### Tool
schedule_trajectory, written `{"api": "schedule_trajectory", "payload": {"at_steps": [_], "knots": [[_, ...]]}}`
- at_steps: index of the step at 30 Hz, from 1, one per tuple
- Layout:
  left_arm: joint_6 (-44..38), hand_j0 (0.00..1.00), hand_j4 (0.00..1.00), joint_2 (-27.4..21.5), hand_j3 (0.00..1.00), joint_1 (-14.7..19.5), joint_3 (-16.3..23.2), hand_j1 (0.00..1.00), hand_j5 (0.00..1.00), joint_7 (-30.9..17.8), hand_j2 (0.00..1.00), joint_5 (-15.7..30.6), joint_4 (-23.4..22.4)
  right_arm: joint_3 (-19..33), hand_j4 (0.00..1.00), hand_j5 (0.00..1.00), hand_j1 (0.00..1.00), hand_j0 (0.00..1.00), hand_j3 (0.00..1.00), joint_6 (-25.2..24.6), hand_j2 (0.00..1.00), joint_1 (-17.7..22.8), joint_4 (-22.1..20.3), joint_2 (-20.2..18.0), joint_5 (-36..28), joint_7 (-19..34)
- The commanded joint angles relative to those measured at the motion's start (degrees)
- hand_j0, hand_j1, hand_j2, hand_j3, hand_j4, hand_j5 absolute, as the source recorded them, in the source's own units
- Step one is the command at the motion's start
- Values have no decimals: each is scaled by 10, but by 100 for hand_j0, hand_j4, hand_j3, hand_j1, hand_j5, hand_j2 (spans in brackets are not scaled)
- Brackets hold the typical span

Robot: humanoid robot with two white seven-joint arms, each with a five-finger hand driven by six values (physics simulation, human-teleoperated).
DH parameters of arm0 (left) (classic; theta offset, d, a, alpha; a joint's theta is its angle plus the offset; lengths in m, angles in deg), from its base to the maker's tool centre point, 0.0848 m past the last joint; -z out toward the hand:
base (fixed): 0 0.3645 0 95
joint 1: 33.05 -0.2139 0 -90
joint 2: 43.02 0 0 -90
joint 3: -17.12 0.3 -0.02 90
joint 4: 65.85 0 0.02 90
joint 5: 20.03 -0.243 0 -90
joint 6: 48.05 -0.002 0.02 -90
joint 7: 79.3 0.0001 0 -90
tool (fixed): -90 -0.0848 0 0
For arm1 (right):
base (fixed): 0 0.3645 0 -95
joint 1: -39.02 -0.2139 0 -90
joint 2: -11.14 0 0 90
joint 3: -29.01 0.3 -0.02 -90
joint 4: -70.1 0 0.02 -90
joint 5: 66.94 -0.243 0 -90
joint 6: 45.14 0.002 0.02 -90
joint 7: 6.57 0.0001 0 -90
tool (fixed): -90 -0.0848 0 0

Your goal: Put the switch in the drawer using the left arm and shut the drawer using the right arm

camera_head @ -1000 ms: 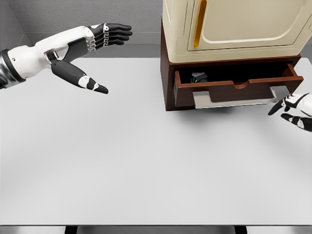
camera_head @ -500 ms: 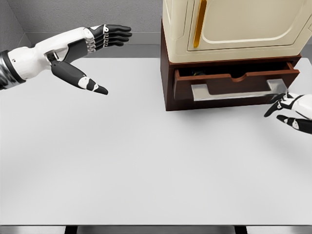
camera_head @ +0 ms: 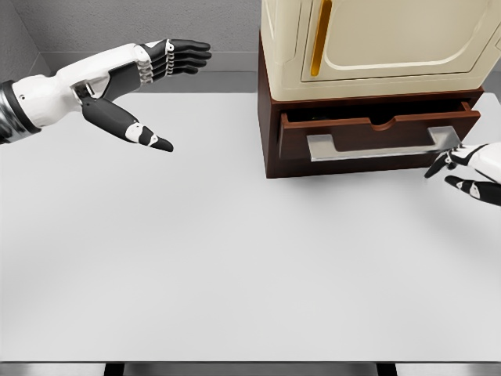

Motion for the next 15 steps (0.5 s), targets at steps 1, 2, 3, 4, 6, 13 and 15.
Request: {"api": "schedule_trajectory", "payload": {"at_steps": [1,2,3,4,6,13,15], "knots": [[0,100,100,0,100,0,0,100,100,0,100,3,0,-18,53,53,53,53,53,-2,53,-4,17,-1,-4,-2],[0,100,100,0,100,0,0,100,100,0,100,4,0,-20,53,53,53,53,53,-2,53,-6,20,-1,-3,-2],[0,100,100,-1,100,0,0,100,100,0,100,3,0,-20,53,53,53,53,53,-2,53,-8,20,-1,-4,-2],[0,100,100,-4,100,0,-1,100,100,0,100,3,0,-20,53,53,53,53,53,-2,53,-9,20,-2,-4,-2],[1,100,100,-4,100,1,-1,100,100,0,100,3,0,-20,53,53,53,53,53,-2,53,-11,21,-2,-4,-2],[-1,100,100,-6,100,4,-6,100,100,0,100,2,0,-29,53,53,53,53,53,-2,53,-32,26,-1,-4,-2],[-1,100,100,-6,100,4,-7,100,100,0,100,-6,0,-32,53,53,53,53,53,-2,53,-37,33,-1,-4,-2]]}}
